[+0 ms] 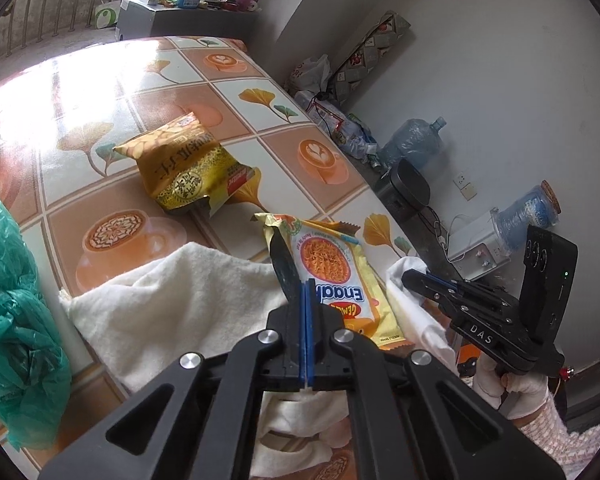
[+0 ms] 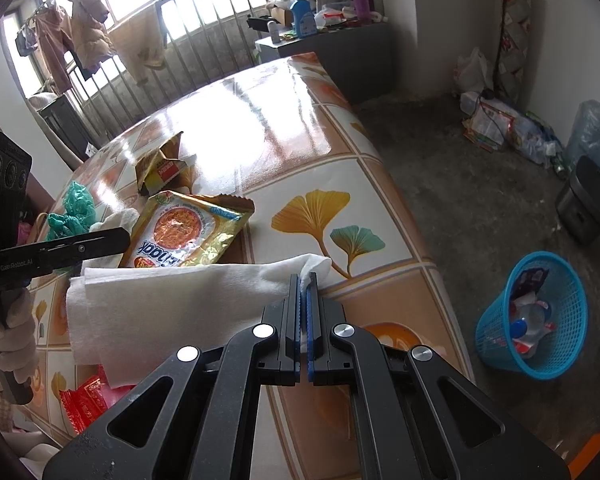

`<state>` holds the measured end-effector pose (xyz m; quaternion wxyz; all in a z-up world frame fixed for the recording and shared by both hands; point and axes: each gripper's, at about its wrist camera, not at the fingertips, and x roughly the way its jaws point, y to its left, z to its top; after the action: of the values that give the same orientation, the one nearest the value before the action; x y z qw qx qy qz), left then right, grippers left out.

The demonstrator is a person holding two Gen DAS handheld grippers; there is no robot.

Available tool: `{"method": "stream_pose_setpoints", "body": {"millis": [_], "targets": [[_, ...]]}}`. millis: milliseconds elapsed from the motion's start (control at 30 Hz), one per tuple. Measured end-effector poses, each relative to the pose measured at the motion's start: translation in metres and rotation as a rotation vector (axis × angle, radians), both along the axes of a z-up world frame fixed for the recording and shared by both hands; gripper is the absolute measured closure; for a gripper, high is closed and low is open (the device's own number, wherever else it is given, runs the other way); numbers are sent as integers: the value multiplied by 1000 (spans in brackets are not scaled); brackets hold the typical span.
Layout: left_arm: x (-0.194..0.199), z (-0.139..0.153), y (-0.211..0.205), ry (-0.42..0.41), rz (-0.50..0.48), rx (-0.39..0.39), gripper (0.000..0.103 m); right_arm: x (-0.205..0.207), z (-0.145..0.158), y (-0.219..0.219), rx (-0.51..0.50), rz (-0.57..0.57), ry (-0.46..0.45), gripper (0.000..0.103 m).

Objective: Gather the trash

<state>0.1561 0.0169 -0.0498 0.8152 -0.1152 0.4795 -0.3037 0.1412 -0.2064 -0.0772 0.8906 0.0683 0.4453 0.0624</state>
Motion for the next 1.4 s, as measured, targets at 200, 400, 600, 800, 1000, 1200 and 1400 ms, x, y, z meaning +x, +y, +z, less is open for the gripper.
{"method": "stream_pose_setpoints", "body": {"millis": [200, 400, 600, 800, 1000, 1200, 1400], "targets": [[-9, 24, 8, -83, 10, -37, 103, -4, 7, -2, 7, -18, -23, 102], [-16, 49, 18, -132, 27, -83, 103, -9, 25, -11, 9, -50, -79, 103], [-18, 73, 19, -194, 24, -72, 103, -13, 50, -27, 30, -96, -159, 103], [-8, 50, 20, -86, 72, -24, 102, -13, 44, -28, 52, -102, -161, 103], [0, 18, 28, 64, 115, -25, 71, -5, 33, -12, 29, -69, -156, 103], [15, -5, 20, 161, 119, -39, 60, 5, 26, -11, 28, -56, -142, 103], [20, -12, 15, 155, 125, -48, 62, 6, 16, -12, 36, -65, -120, 103]]}}
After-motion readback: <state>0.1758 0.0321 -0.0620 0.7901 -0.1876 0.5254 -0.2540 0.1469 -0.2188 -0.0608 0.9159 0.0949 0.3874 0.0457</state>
